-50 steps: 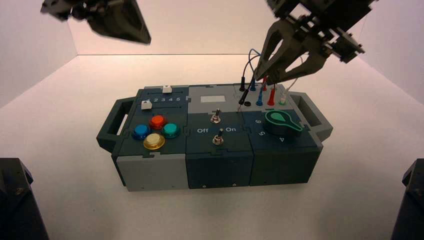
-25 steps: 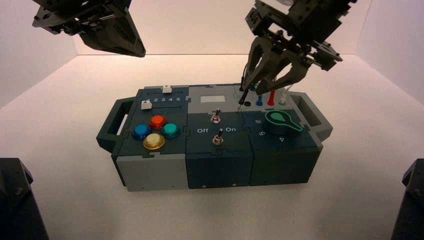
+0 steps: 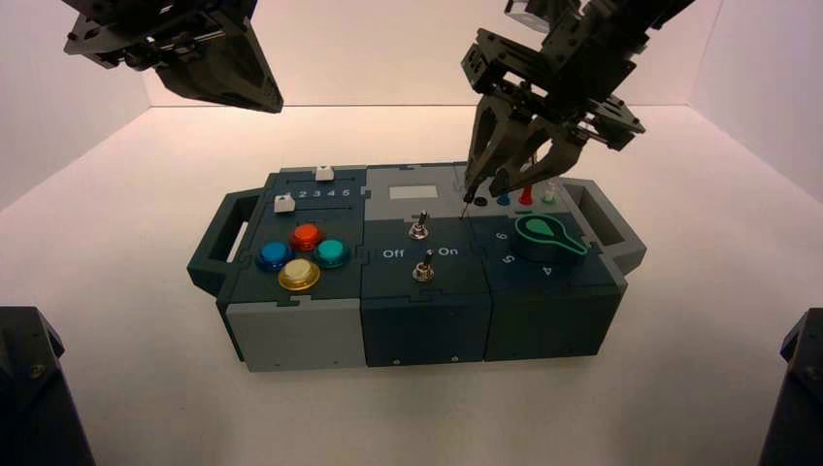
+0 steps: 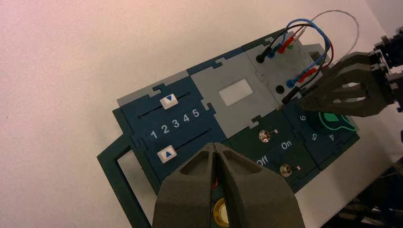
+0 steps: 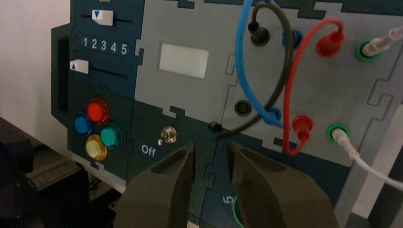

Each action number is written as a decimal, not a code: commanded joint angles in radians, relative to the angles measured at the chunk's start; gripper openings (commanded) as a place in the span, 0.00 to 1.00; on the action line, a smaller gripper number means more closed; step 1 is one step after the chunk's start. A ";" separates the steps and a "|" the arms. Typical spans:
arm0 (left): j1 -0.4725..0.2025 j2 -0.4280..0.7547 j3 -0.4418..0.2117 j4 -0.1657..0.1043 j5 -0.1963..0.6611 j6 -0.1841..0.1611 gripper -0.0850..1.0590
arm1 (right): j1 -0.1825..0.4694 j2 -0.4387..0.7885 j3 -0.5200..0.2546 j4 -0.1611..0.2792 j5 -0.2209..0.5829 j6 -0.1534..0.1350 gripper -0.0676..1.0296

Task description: Insert the black wire.

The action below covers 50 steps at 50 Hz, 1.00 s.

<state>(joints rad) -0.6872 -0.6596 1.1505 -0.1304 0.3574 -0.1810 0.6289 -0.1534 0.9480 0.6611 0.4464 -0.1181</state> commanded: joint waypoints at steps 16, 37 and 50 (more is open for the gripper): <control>-0.003 0.014 -0.038 0.000 -0.002 0.005 0.05 | 0.003 0.051 -0.052 0.000 -0.002 -0.005 0.40; -0.003 0.014 -0.041 0.003 0.000 0.006 0.05 | 0.002 0.117 -0.094 -0.006 0.000 -0.005 0.40; -0.003 0.014 -0.041 0.005 0.000 0.006 0.05 | -0.003 0.124 -0.104 -0.015 0.000 -0.005 0.40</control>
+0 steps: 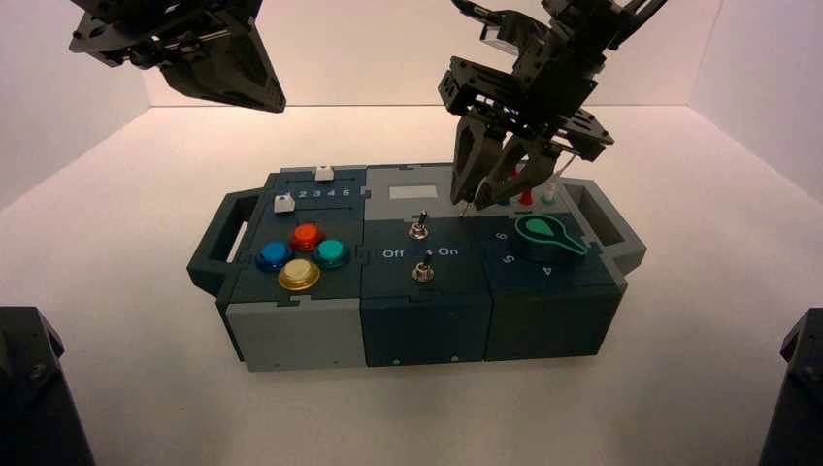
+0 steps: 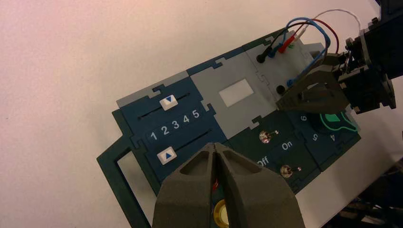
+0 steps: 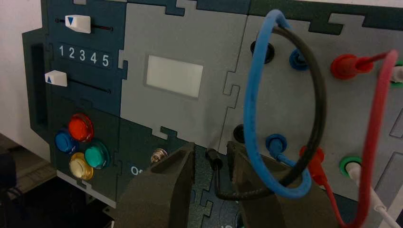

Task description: Insert the black wire.

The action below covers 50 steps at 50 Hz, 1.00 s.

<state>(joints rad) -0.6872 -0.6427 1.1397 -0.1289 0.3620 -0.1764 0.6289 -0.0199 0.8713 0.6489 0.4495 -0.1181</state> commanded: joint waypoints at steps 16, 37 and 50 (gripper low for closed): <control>-0.003 0.012 -0.032 0.003 -0.005 0.002 0.05 | -0.011 -0.006 -0.038 -0.008 0.006 -0.005 0.40; -0.003 0.014 -0.035 0.003 -0.005 0.002 0.05 | -0.052 -0.012 -0.040 -0.031 0.029 -0.005 0.40; -0.003 0.021 -0.038 0.003 -0.005 0.002 0.05 | -0.058 -0.020 -0.044 -0.037 0.037 -0.005 0.39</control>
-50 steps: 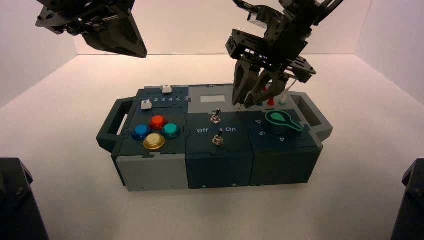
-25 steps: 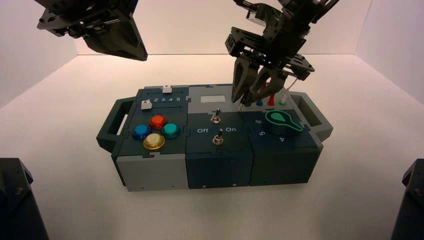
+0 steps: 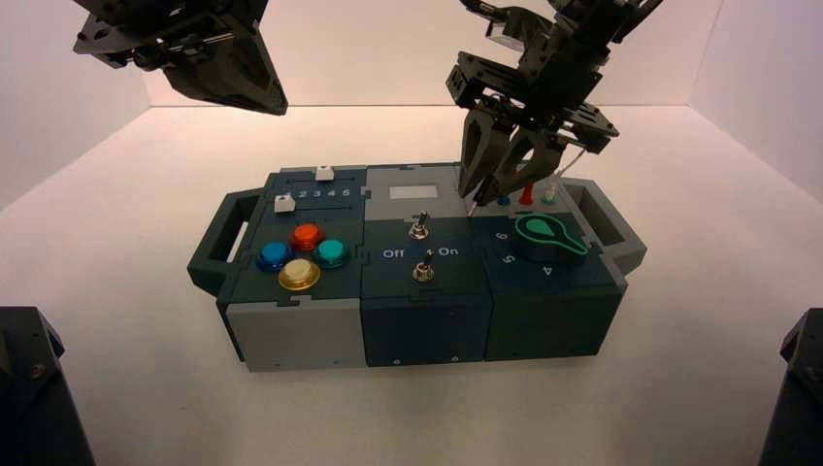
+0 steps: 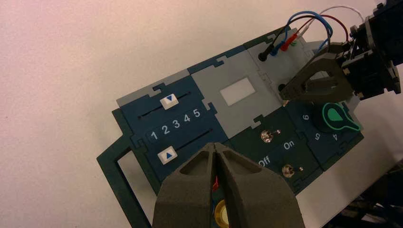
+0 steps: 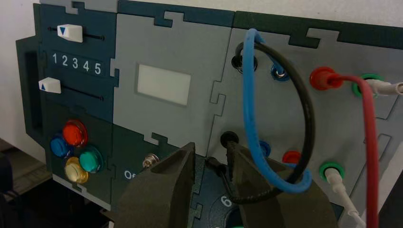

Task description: Insert the black wire.

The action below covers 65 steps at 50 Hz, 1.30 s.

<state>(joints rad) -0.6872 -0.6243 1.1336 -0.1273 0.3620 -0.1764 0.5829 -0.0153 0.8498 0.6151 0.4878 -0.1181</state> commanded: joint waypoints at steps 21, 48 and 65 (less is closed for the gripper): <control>-0.003 0.023 -0.044 0.002 -0.006 0.002 0.05 | -0.012 -0.015 -0.025 -0.011 0.009 -0.005 0.23; -0.003 0.032 -0.044 0.002 -0.012 0.002 0.05 | -0.012 -0.015 -0.035 -0.044 0.000 -0.002 0.04; -0.003 0.032 -0.051 0.014 -0.018 0.002 0.05 | -0.011 -0.046 -0.046 -0.089 -0.020 0.000 0.04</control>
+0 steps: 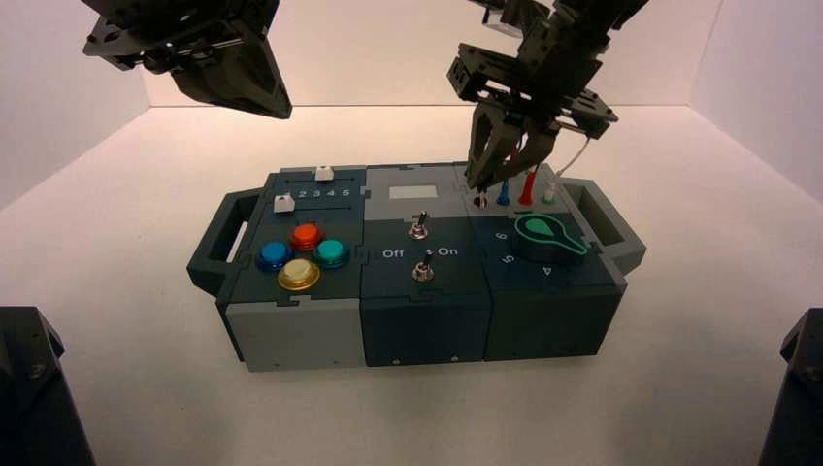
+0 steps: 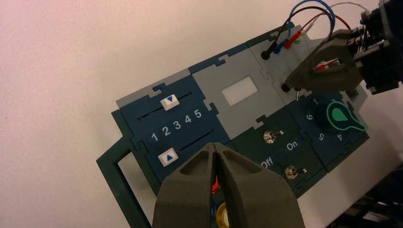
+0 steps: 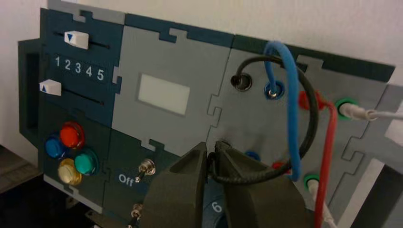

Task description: Insert the black wire.

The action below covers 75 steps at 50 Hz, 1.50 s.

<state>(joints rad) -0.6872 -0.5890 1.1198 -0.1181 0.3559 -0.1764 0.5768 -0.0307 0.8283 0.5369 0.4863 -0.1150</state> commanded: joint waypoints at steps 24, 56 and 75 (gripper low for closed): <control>-0.003 0.011 -0.043 0.006 -0.023 0.002 0.05 | 0.066 -0.089 0.038 -0.066 -0.192 -0.003 0.04; -0.003 0.021 -0.055 0.006 -0.026 0.002 0.05 | 0.118 -0.166 0.155 -0.129 -0.360 -0.002 0.04; -0.003 0.075 -0.083 0.006 -0.035 0.011 0.05 | 0.130 -0.156 0.132 -0.192 -0.348 -0.003 0.04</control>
<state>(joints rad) -0.6872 -0.5170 1.0723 -0.1135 0.3313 -0.1672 0.6995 -0.1795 0.9894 0.3590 0.1350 -0.1150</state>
